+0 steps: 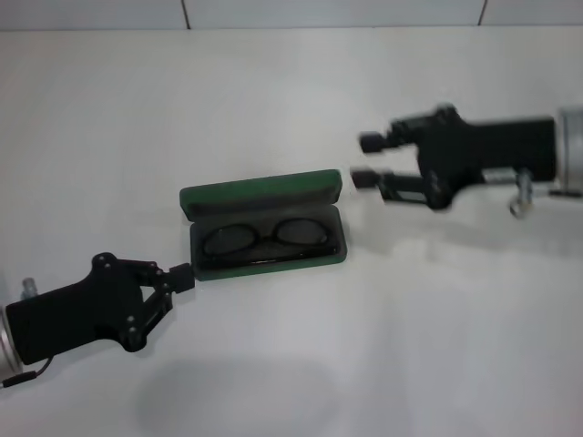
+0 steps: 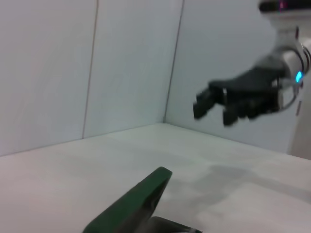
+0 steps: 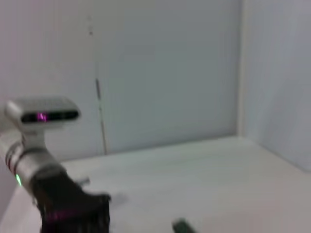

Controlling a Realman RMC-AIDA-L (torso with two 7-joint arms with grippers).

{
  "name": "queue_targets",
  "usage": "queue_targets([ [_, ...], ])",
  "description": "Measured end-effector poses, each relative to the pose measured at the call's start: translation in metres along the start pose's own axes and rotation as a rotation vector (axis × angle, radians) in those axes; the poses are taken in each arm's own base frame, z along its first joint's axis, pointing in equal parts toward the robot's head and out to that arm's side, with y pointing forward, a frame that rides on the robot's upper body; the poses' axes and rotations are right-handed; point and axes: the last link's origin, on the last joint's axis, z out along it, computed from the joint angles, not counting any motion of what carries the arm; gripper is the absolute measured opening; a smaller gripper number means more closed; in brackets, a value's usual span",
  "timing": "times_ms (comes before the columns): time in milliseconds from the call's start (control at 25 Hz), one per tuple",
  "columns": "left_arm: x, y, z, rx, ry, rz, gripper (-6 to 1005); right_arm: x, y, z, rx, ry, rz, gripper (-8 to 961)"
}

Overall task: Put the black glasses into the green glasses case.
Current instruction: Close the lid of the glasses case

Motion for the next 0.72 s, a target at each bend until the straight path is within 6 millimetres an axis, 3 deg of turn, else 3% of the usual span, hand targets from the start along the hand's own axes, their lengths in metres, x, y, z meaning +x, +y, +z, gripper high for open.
queue_targets([
  [320, 0.003, -0.006, 0.012, -0.011, -0.019, -0.007, -1, 0.078, 0.034, -0.04, 0.09, -0.004, 0.059, 499],
  [560, 0.0, -0.018, 0.017, 0.076, -0.043, -0.044, -1, 0.1, 0.053, -0.054, 0.103, -0.042, 0.067, 691],
  [720, 0.003, -0.019, 0.023, 0.065, -0.037, -0.053, -1, 0.106, 0.06, -0.057, 0.125, -0.057, 0.012, 705],
])
